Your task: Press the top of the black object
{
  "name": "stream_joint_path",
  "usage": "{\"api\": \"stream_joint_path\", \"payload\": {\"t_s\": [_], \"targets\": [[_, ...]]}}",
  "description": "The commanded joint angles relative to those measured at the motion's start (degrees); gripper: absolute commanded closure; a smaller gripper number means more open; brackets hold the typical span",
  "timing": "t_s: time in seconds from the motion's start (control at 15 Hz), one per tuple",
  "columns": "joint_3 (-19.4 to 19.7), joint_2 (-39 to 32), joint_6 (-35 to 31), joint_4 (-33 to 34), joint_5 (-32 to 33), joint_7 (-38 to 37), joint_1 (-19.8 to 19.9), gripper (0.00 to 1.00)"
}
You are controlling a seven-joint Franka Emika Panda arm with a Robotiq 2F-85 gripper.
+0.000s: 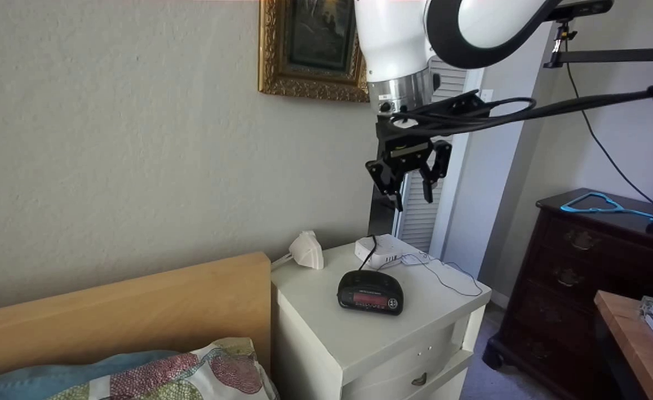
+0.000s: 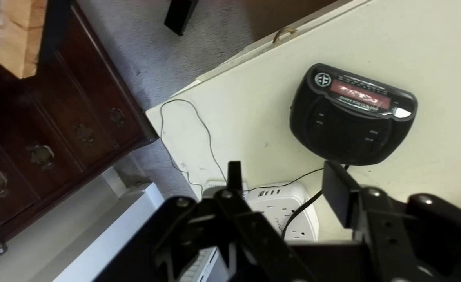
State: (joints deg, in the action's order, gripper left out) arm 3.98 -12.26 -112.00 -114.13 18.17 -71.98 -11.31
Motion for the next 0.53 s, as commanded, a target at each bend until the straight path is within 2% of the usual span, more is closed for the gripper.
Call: {"api": "stream_joint_path", "payload": {"t_s": [0.0, 0.07, 0.13, 0.4, 0.47], "targets": [[-2.52, 5.21, 2.60, -3.27, 3.00, 7.14, 1.59, 0.12], [-2.97, 6.11, 2.39, -3.71, 2.68, 10.09, 2.09, 0.04], [-3.32, 6.95, 2.07, -4.18, 1.97, 13.28, 2.58, 0.01], [-4.23, 9.55, 1.81, -5.71, -1.61, 28.61, 4.70, 0.00], [-4.34, 6.70, 2.41, -3.09, 0.52, 22.30, 4.16, 0.00]]}}
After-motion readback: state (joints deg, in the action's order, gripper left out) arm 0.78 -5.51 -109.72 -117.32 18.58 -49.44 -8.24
